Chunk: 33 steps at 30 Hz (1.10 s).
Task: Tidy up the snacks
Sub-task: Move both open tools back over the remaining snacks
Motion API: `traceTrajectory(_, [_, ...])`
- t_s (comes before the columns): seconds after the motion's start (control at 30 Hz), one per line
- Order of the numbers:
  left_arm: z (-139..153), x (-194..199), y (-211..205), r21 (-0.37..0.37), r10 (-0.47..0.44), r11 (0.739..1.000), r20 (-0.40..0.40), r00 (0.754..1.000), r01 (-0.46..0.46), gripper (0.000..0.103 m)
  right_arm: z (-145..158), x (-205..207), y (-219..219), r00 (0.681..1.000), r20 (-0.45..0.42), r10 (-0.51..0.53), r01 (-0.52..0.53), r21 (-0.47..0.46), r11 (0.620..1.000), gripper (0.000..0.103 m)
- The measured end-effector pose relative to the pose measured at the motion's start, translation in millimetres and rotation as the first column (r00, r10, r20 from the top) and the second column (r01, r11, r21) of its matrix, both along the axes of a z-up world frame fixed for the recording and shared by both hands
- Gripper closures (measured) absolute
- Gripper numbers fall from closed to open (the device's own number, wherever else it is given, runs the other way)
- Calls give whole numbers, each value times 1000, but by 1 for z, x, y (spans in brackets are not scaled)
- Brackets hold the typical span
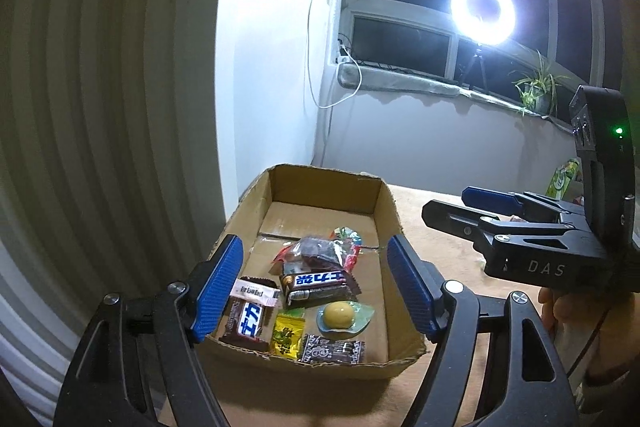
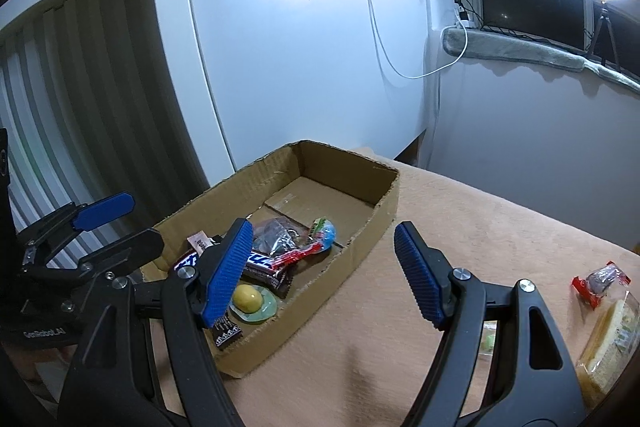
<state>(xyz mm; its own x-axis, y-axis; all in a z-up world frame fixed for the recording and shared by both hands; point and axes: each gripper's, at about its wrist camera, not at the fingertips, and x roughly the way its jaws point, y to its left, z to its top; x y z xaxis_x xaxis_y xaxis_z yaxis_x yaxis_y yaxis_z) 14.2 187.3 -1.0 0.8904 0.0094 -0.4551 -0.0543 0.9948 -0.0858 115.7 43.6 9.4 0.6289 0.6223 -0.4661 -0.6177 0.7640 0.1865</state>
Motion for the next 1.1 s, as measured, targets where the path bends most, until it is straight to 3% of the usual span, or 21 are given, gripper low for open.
traceTrajectory(0.23, [1,-1,-16,4,-27,1000,-4,1000,27,23,-23,24,-19,997,-44,-64,63,-25,998,27])
traceTrajectory(0.4, [-1,7,-46,22,-101,995,-32,994,101,23,-44,48,-54,987,-79,-143,137,-75,988,27])
traceTrajectory(0.57, [-9,21,-84,10,-188,982,-75,979,189,23,-70,80,-116,943,-186,-275,259,-108,960,27])
traceTrajectory(0.7, [-20,30,-115,-6,-262,965,-110,959,263,23,-90,80,-154,915,-282,-288,273,-91,958,25])
traceTrajectory(0.83, [-26,36,-136,0,-297,954,-132,946,299,23,-97,64,-182,911,-256,-324,295,-148,944,25])
traceTrajectory(1.0, [-31,45,-144,-12,-309,950,-150,939,311,23,-101,63,-227,870,-227,-437,386,-235,892,25])
traceTrajectory(1.1, [-41,54,-147,-31,-317,948,-176,932,317,23,-98,71,-237,860,-251,-445,395,-226,890,25])
